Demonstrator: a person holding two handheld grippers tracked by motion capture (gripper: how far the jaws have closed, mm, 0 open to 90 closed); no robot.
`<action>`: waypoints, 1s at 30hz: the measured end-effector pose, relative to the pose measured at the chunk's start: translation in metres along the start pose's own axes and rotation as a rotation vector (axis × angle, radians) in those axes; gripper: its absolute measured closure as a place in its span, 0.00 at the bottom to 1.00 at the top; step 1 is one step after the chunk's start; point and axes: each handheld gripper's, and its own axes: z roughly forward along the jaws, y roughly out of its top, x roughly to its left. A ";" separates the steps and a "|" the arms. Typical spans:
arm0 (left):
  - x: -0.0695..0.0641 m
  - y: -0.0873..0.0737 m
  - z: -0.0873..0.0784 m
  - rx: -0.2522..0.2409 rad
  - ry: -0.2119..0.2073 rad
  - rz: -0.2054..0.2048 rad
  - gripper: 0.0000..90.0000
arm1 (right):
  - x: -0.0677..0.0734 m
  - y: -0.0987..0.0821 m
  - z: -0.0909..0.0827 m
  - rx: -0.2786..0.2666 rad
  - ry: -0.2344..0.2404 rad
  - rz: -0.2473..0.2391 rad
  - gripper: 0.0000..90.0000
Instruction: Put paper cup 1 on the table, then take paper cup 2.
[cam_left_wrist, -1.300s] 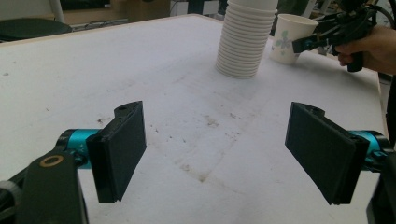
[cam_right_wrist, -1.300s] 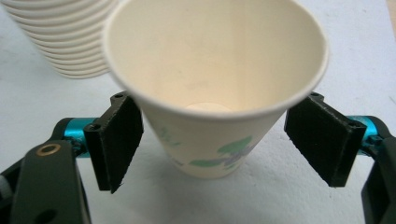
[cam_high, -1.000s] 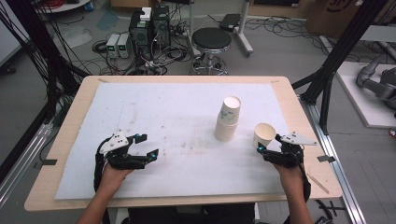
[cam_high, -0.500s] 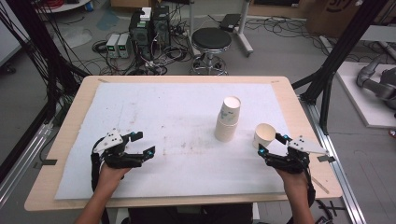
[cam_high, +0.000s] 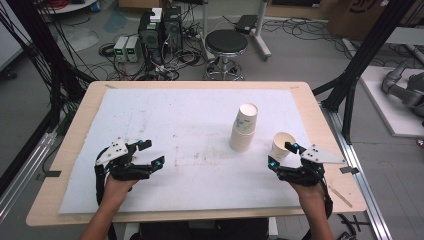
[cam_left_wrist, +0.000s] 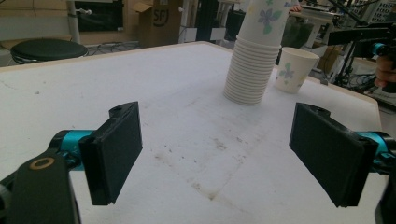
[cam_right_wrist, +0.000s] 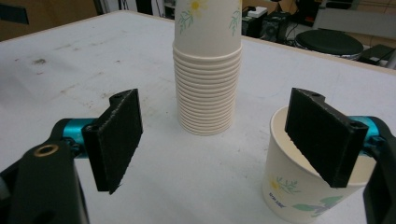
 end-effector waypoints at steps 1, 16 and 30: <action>0.000 0.000 0.000 0.002 0.000 0.000 0.19 | 0.000 0.000 0.000 0.000 0.001 -0.002 0.22; 0.001 -0.002 0.004 0.011 -0.016 -0.005 0.19 | 0.004 -0.002 0.005 0.022 0.033 -0.029 0.22; 0.000 0.013 0.016 0.009 -0.034 0.003 0.19 | 0.005 -0.007 0.004 0.045 0.049 -0.045 0.22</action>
